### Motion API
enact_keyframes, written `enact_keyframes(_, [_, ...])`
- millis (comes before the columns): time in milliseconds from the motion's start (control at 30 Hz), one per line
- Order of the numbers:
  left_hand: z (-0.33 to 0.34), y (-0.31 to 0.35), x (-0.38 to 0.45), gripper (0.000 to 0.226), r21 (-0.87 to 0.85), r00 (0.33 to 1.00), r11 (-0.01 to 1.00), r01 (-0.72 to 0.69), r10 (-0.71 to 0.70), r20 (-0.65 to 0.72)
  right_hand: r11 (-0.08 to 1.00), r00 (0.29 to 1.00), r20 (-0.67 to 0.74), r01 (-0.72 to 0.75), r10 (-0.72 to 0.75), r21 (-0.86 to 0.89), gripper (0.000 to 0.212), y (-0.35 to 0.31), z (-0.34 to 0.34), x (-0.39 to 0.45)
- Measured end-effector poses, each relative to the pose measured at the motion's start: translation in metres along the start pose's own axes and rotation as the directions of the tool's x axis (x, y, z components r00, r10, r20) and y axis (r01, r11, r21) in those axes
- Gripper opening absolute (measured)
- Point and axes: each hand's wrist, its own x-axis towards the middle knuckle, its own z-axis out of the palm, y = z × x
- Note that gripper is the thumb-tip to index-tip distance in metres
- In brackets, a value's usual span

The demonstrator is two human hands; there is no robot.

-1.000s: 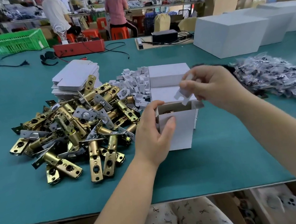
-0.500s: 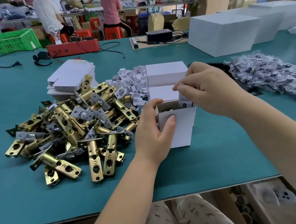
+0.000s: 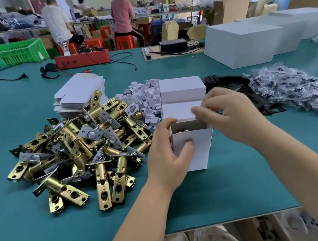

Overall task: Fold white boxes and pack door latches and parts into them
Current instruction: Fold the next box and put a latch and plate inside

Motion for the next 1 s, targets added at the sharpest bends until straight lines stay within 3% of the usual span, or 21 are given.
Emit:
enact_keyframes(100, [0.000, 0.000, 0.001, 0.045, 0.013, 1.000, 1.000, 0.014, -0.013, -0.001, 0.954, 0.951, -0.209, -0.174, 0.226, 0.243, 0.027, 0.032, 0.007, 0.006])
enact_keyframes(167, [0.000, 0.000, 0.001, 0.047, 0.009, 1.000, 1.000, 0.013, -0.013, 0.001, 0.881, 0.868, -0.233, -0.363, 0.439, 0.304, 0.022, 0.065, 0.015, 0.013])
enact_keyframes(267, [0.001, 0.002, 0.001, 0.048, 0.001, 1.000, 1.000, 0.007, -0.007, 0.003, 0.808, 0.806, -0.066, -0.583, 0.588, 0.086, 0.027, 0.114, 0.028, 0.021])
enact_keyframes(367, [0.001, 0.003, 0.002, 0.048, -0.002, 1.000, 1.000, 0.014, -0.014, 0.002, 0.775, 0.792, 0.047, -0.582, 0.609, -0.245, 0.044, 0.140, 0.040, 0.027])
enact_keyframes(500, [0.002, 0.004, 0.002, 0.050, -0.003, 1.000, 1.000, 0.023, -0.023, 0.008, 0.744, 0.794, -0.036, -0.584, 0.607, -0.325, 0.053, 0.144, 0.052, 0.041])
enact_keyframes(600, [0.002, 0.004, 0.002, 0.047, -0.001, 1.000, 1.000, 0.026, -0.026, 0.011, 0.716, 0.790, -0.082, -0.590, 0.608, -0.373, 0.043, 0.137, 0.059, 0.045])
enact_keyframes(667, [0.002, 0.004, 0.002, 0.047, -0.002, 1.000, 1.000, 0.028, -0.028, 0.012, 0.738, 0.785, -0.075, -0.607, 0.615, -0.294, 0.031, 0.137, 0.061, 0.046])
enact_keyframes(767, [0.002, 0.005, 0.002, 0.044, -0.001, 1.000, 1.000, 0.012, -0.012, 0.005, 0.812, 0.810, -0.120, -0.582, 0.574, -0.043, 0.028, 0.142, 0.059, 0.043])
enact_keyframes(833, [0.002, 0.005, 0.003, 0.041, 0.006, 1.000, 1.000, 0.000, 0.000, -0.004, 0.807, 0.791, -0.158, -0.574, 0.590, 0.140, 0.024, 0.146, 0.057, 0.040])
enact_keyframes(933, [0.002, 0.005, 0.003, 0.039, 0.001, 1.000, 1.000, -0.005, 0.005, -0.002, 0.717, 0.711, -0.202, -0.562, 0.673, 0.412, 0.020, 0.147, 0.055, 0.034])
enact_keyframes(1000, [0.002, 0.004, 0.003, 0.040, 0.000, 1.000, 1.000, -0.005, 0.005, 0.002, 0.536, 0.645, -0.136, -0.479, 0.752, 0.695, 0.014, 0.145, 0.051, 0.034])
